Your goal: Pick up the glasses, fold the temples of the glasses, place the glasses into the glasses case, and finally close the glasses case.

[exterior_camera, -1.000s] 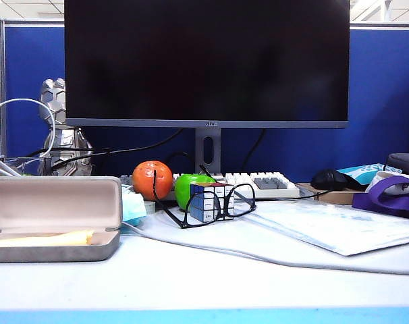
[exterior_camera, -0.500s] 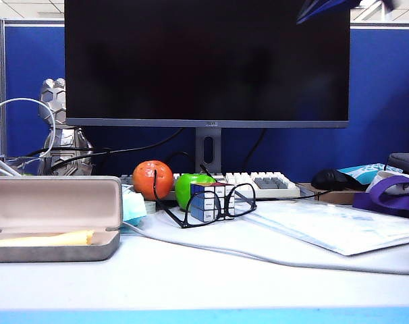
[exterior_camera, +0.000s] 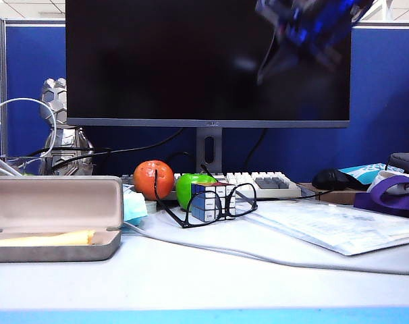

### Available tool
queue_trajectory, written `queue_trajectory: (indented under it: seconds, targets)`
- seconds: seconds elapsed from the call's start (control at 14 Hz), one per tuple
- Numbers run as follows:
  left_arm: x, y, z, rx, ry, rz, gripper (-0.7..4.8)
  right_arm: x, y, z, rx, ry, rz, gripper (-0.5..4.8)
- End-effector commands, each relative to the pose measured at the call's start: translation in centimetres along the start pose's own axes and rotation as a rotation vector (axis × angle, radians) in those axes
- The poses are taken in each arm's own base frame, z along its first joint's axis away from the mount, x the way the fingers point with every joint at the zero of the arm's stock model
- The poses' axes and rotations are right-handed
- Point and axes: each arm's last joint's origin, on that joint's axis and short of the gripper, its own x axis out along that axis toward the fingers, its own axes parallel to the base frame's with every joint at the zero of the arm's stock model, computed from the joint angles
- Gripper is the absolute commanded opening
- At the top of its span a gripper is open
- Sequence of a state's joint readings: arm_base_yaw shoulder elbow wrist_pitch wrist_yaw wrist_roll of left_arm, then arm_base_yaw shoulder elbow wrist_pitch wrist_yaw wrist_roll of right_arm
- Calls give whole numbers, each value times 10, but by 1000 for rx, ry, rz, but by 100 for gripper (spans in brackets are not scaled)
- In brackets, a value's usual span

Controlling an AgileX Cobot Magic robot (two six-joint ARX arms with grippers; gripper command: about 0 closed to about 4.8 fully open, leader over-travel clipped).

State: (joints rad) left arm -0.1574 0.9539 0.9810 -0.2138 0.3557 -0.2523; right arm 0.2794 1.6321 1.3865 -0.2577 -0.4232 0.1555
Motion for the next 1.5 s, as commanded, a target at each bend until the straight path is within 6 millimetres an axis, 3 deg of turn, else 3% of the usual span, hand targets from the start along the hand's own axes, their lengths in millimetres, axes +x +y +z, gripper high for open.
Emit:
queue_trajectory:
  seconds: [0.07, 0.14, 0.21, 0.5, 0.64, 0.86, 1.14, 1.5]
  targets:
    - [2, 0, 1, 4, -7, -2, -3, 26, -8, -12, -65, 48, 2, 19]
    - [2, 0, 1, 4, -7, -2, -3, 41, -12, -20, -102, 69, -15, 136]
    - [3, 0, 1, 3, -3, -5, -3, 51, -15, -25, -125, 80, -18, 173]
    - [3, 0, 1, 2, -2, -4, -3, 86, -32, -42, -171, 77, -68, 173]
    - [3, 0, 1, 2, 1, -4, -3, 96, -39, -52, -158, 109, -86, 200]
    - [3, 1, -2, -6, 21, 2, -3, 126, -50, -47, -142, 167, -91, 212]
    - [3, 1, -3, -10, 32, 4, -3, 134, -53, -44, -152, 218, -93, 207]
    - [3, 1, -3, -10, 32, 4, -3, 148, -63, -64, -141, 301, -101, 198]
